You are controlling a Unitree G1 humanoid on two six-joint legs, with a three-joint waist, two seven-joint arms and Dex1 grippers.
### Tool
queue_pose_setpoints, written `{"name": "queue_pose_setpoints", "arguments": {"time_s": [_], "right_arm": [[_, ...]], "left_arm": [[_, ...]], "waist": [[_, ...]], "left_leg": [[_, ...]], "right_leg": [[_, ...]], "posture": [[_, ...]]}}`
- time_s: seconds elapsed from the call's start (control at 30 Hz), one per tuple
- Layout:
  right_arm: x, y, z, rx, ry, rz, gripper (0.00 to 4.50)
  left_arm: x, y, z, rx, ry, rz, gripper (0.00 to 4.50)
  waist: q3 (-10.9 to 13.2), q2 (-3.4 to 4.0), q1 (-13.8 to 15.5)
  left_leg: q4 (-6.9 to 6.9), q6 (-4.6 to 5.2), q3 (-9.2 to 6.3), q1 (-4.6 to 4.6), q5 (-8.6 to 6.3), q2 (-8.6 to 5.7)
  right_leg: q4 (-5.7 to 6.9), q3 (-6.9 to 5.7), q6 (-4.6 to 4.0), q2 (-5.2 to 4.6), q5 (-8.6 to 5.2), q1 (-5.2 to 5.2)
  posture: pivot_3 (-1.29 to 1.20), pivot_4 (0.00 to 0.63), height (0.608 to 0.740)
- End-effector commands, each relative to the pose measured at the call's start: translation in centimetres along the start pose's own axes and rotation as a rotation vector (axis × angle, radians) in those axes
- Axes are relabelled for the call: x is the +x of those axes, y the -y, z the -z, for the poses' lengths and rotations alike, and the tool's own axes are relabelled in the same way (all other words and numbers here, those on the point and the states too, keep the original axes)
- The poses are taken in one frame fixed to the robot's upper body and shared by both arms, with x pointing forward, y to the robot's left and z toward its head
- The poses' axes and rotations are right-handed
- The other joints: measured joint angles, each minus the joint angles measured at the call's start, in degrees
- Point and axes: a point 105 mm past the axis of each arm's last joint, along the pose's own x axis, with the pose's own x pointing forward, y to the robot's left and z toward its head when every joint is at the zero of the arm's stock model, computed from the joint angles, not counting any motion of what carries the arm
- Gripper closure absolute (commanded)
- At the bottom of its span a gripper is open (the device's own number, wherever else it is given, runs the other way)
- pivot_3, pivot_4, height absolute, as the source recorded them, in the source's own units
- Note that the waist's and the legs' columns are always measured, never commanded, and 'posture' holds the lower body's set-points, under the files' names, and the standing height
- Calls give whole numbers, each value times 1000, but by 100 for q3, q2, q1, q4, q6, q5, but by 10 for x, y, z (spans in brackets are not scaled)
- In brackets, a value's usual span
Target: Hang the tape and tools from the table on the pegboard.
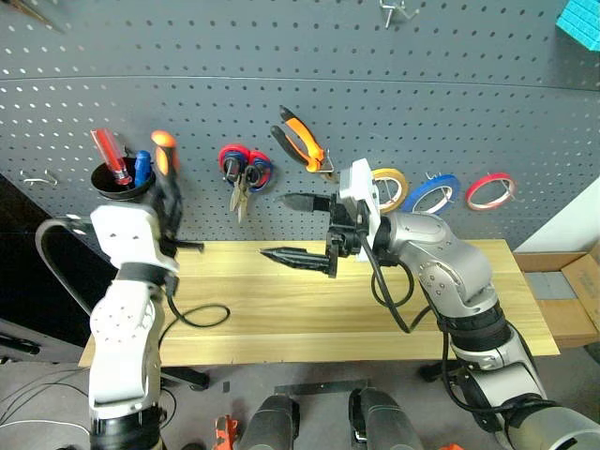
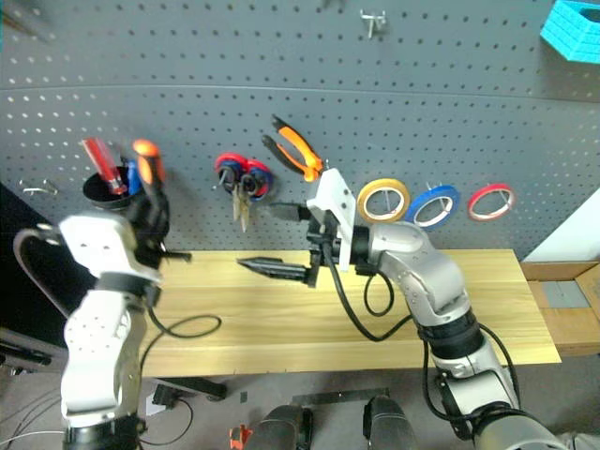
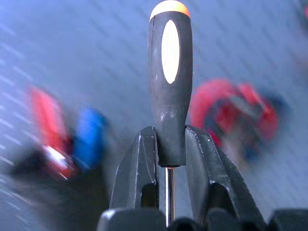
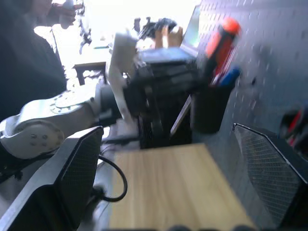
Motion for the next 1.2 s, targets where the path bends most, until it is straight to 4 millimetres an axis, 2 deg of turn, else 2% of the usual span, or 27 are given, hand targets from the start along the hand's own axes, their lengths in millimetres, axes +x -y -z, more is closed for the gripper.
{"name": "queue_pose_setpoints", "arguments": {"time_s": [0.03,0.13,0.27,0.43,0.7,0.77,0.87,0.97,1.1,1.17,1.2], "right_arm": [[6,13,-19,-72,69,74,0],[9,19,-23,-89,91,111,0],[11,23,-22,-132,77,137,0],[12,21,-18,-145,62,130,0],[12,21,-14,-144,49,134,0],[12,22,-13,-149,42,136,0],[13,21,-12,-156,35,132,0],[12,21,-12,-156,34,132,0],[11,21,-12,-150,30,133,0],[10,21,-10,-150,22,131,0],[10,21,-10,-149,20,131,0]], "left_arm": [[11,-15,-34,-11,111,-39,4052],[17,-27,-40,-24,121,-67,4052],[22,-46,-30,15,94,-107,4052],[27,-53,-32,58,134,-110,4052],[51,-63,-53,46,237,-102,4052],[54,-68,-50,60,234,-110,4052],[55,-74,-30,76,187,-118,4052],[51,-85,5,-14,61,-187,4052],[40,-89,28,5,17,-213,4052],[36,-86,36,18,-11,-200,3314],[35,-86,37,18,-12,-198,3130]], "waist": [[-17,-7,-1],[-26,-15,-1],[-27,-15,-1],[-30,-20,-4],[-31,-22,-4],[-32,-22,-6],[-32,-21,-19],[-32,-21,-20],[-33,-23,-17],[-33,-23,-17],[-33,-23,-17]], "left_leg": [[0,-6,1,0,3,-2],[-1,-20,4,-1,11,-4],[-4,-24,4,1,13,-2],[-3,-25,6,1,15,-3],[-3,-25,5,0,15,-2],[-3,-25,6,1,15,-3],[-4,-25,8,2,15,-2],[-4,-25,9,2,15,-2],[-3,-25,9,0,14,-2],[-3,-25,9,-1,14,-1],[-3,-25,8,-1,14,-1]], "right_leg": [[-1,0,0,0,0,0],[-3,1,0,1,0,-3],[-1,1,0,4,0,-5],[0,3,0,5,0,-5],[0,1,0,4,0,-6],[1,2,0,4,0,-6],[2,3,0,4,0,-8],[3,3,0,5,0,-11],[3,3,0,4,0,-11],[3,3,0,4,1,-13],[3,2,0,4,0,-13]], "posture": [[122,135,740],[124,130,740],[116,128,740],[101,126,740],[101,127,740],[102,124,740],[99,126,740],[94,129,740],[89,133,740],[86,136,740],[85,136,740]]}}
